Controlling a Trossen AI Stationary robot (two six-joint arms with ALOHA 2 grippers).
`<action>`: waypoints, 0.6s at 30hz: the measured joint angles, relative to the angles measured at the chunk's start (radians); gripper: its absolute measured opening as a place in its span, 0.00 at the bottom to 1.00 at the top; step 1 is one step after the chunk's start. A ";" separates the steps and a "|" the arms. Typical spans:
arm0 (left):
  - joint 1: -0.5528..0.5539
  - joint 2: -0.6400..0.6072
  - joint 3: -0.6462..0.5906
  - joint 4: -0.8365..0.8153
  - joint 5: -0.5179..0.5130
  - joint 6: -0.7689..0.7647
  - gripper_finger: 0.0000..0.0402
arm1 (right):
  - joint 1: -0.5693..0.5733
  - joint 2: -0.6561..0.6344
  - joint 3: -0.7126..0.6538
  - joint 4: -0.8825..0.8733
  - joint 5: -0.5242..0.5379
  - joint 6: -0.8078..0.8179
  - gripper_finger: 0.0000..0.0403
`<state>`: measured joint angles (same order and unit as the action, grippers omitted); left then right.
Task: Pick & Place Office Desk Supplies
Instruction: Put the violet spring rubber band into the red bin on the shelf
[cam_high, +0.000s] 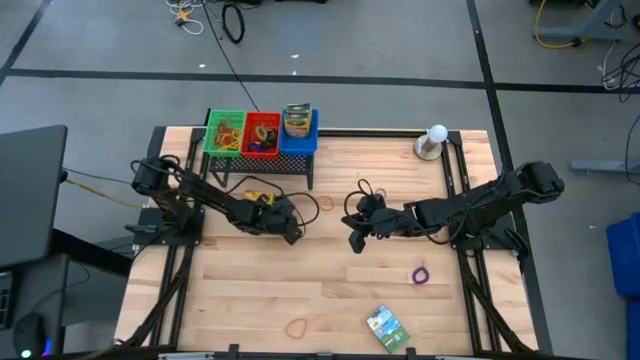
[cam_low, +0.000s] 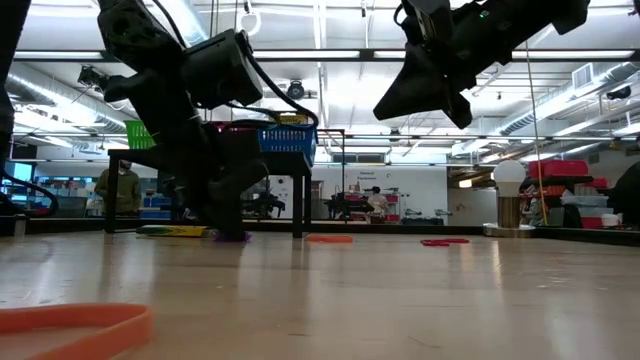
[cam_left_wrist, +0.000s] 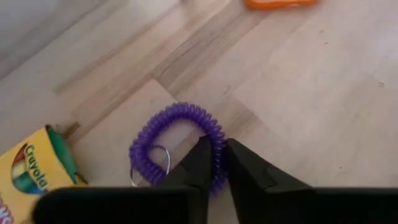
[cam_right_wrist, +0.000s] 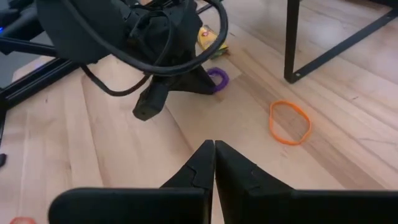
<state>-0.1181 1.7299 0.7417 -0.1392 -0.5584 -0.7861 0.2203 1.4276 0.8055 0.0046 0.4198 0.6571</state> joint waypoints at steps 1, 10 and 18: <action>0.000 -0.009 0.002 -0.002 0.011 0.010 0.08 | 0.000 0.000 0.000 0.002 0.000 -0.006 0.05; -0.022 -0.213 0.028 -0.051 0.194 0.143 0.03 | 0.000 0.000 0.000 0.007 0.000 -0.045 0.05; -0.029 -0.484 0.147 -0.230 0.158 0.148 0.03 | 0.000 0.000 0.000 0.000 0.000 -0.045 0.05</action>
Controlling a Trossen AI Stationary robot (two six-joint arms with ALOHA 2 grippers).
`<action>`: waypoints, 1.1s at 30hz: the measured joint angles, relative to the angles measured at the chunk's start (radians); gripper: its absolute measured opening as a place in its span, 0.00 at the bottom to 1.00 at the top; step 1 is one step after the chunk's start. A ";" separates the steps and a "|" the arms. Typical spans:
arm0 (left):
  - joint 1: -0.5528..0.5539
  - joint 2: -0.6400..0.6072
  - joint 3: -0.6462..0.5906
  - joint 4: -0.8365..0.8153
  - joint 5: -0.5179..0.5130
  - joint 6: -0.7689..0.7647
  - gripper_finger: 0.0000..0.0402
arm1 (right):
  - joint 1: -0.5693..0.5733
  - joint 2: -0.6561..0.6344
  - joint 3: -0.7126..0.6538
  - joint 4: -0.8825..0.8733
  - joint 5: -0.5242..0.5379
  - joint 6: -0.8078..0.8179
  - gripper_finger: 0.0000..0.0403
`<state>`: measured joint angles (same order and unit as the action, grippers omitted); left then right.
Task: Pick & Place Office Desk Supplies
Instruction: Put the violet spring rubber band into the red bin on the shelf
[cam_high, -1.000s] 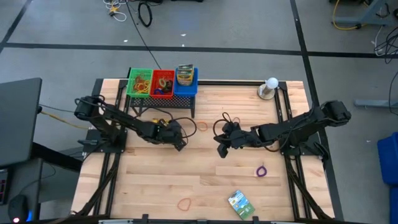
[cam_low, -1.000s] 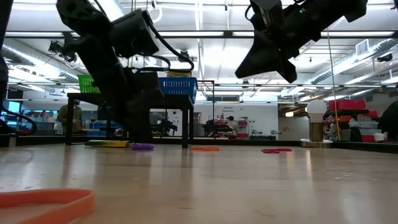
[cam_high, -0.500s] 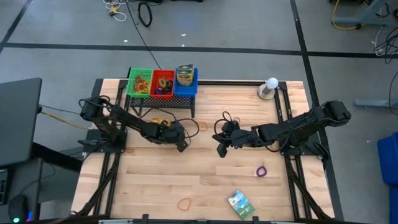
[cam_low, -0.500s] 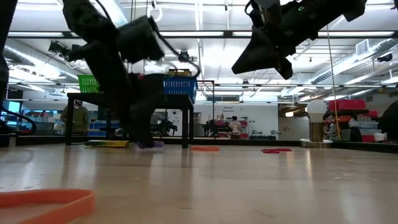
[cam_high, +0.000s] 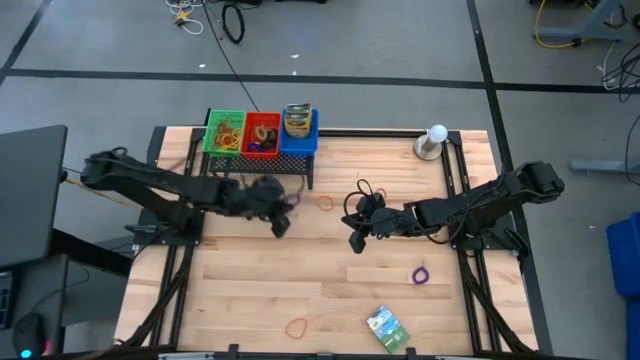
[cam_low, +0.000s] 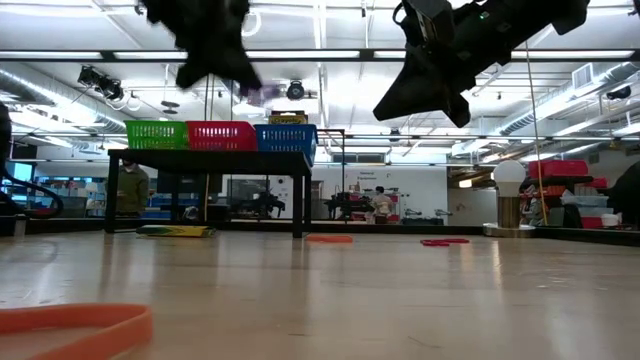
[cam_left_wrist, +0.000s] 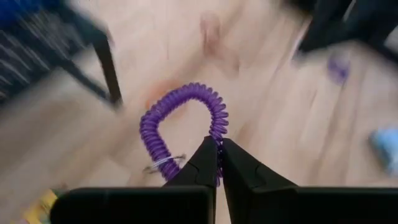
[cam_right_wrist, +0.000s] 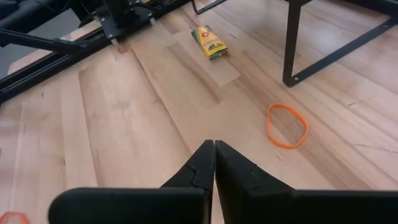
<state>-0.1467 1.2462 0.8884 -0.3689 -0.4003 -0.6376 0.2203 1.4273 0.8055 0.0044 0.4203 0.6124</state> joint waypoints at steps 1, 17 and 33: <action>0.008 -0.028 0.023 -0.017 -0.026 0.000 0.03 | 0.000 0.000 0.000 0.000 0.000 0.000 0.05; 0.566 -0.089 0.237 -0.288 0.005 0.114 0.03 | -0.023 0.000 0.000 0.000 0.005 0.000 0.05; 0.803 0.065 0.237 -0.293 0.134 0.161 0.06 | -0.022 0.000 0.000 0.001 0.005 -0.012 0.05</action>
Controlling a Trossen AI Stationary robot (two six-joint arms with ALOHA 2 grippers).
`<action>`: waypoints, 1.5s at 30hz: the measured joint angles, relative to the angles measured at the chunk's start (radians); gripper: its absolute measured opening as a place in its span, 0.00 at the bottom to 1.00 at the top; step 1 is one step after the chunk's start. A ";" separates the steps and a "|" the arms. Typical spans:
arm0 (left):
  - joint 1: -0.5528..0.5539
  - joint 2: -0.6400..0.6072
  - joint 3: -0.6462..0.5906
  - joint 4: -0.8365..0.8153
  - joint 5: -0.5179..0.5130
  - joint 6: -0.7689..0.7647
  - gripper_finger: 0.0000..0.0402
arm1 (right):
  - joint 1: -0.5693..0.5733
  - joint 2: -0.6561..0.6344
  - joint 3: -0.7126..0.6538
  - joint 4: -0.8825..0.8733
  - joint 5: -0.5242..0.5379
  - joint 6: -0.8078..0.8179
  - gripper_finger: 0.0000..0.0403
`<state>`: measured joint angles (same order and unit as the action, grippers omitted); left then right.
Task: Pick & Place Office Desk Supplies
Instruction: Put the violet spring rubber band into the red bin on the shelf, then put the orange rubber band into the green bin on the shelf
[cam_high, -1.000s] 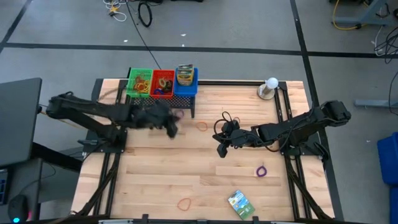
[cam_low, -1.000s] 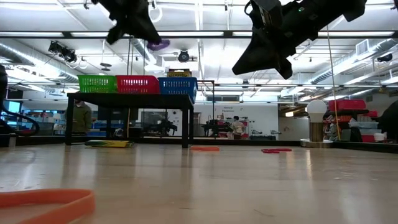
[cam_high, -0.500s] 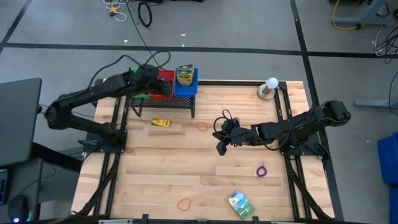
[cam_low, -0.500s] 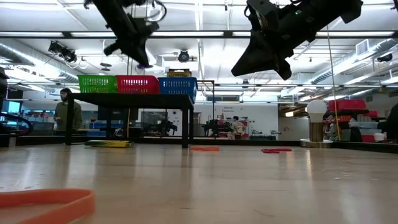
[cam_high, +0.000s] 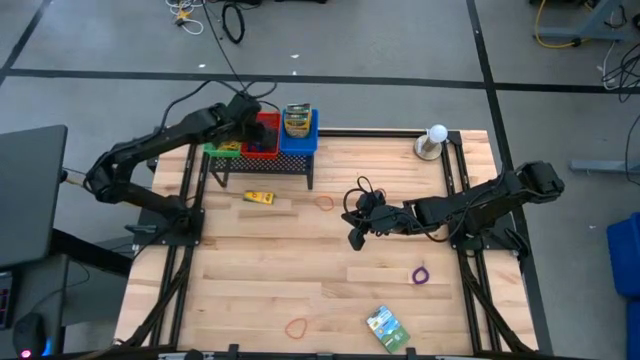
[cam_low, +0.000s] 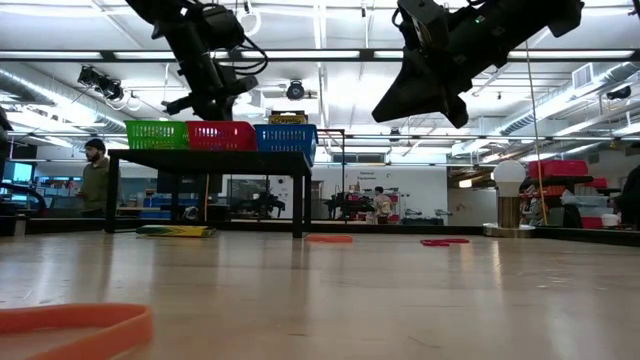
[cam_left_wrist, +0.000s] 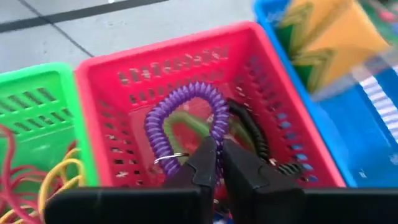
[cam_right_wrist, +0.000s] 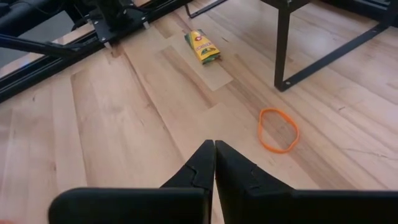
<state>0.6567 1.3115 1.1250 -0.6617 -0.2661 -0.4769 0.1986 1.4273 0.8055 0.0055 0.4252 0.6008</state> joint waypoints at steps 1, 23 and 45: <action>0.007 0.000 0.000 0.001 0.000 -0.009 0.08 | 0.000 0.000 0.000 0.000 0.000 -0.004 0.05; -0.102 -0.045 0.137 -0.035 0.028 0.120 0.33 | -0.001 0.000 0.000 -0.002 -0.016 0.007 0.05; -0.732 -0.070 -0.547 1.128 -0.078 0.108 0.02 | -0.152 -0.123 -0.001 -0.463 -0.149 0.255 0.02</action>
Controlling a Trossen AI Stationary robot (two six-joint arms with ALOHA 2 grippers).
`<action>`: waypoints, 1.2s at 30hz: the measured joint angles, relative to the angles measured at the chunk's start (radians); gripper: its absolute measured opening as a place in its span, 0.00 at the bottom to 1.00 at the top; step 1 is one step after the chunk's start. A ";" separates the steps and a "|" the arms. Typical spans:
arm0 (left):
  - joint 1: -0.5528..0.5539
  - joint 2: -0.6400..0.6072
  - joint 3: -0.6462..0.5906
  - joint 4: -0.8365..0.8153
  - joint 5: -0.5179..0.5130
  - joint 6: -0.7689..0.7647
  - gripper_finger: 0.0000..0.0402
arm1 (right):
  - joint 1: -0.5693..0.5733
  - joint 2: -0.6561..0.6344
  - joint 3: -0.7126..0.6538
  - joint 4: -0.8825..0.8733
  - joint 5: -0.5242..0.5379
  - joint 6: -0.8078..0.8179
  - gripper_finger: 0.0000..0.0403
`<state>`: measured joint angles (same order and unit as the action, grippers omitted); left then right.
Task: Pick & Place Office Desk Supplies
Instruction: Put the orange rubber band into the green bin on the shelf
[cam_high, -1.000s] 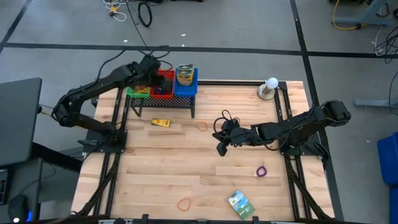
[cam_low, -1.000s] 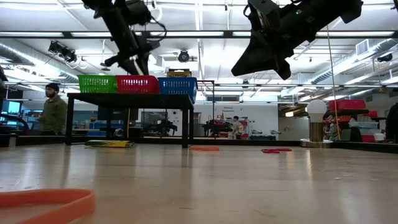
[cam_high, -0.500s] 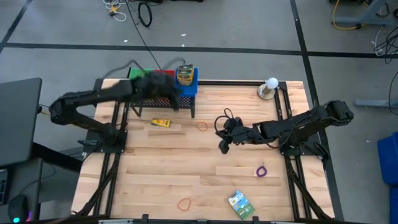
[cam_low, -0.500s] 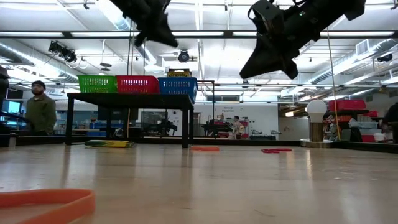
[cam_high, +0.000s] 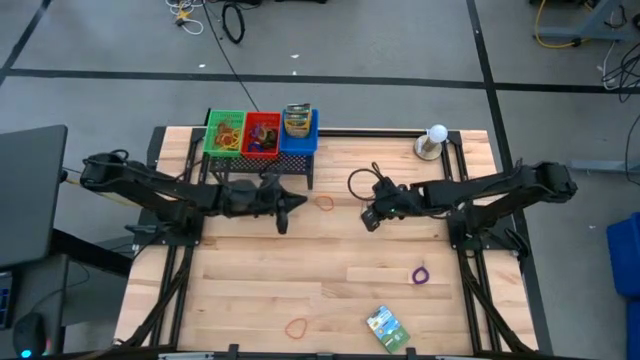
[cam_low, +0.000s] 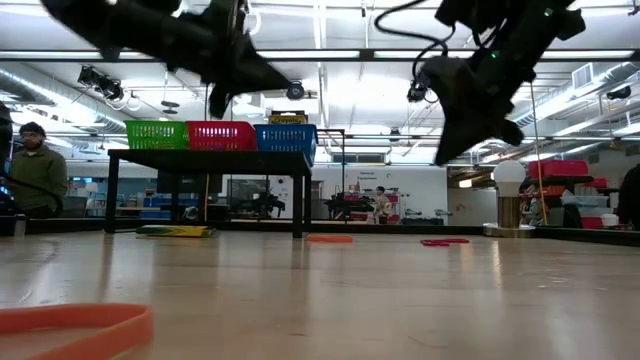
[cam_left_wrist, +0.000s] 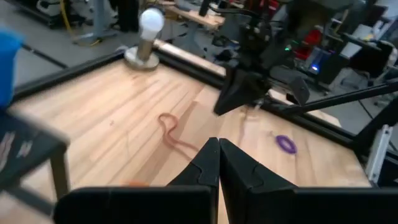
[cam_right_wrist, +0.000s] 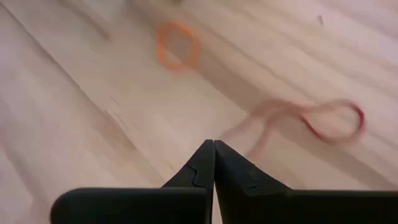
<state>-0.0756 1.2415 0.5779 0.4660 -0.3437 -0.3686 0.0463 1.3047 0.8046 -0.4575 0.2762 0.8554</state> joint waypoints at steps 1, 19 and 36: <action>-0.004 0.000 -0.027 0.023 -0.002 -0.023 0.02 | -0.004 0.009 -0.001 -0.025 -0.009 0.003 0.03; -0.010 0.047 -0.140 -0.034 -0.003 -0.244 0.03 | -0.169 0.331 0.000 0.430 -0.210 -0.033 0.14; -0.010 0.071 -0.139 -0.007 -0.004 -0.249 0.03 | -0.206 0.627 0.258 0.349 -0.069 -0.219 0.26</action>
<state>-0.0856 1.3125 0.4389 0.4586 -0.3473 -0.6175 -0.1594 1.9314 1.0630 -0.1086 0.2070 0.6366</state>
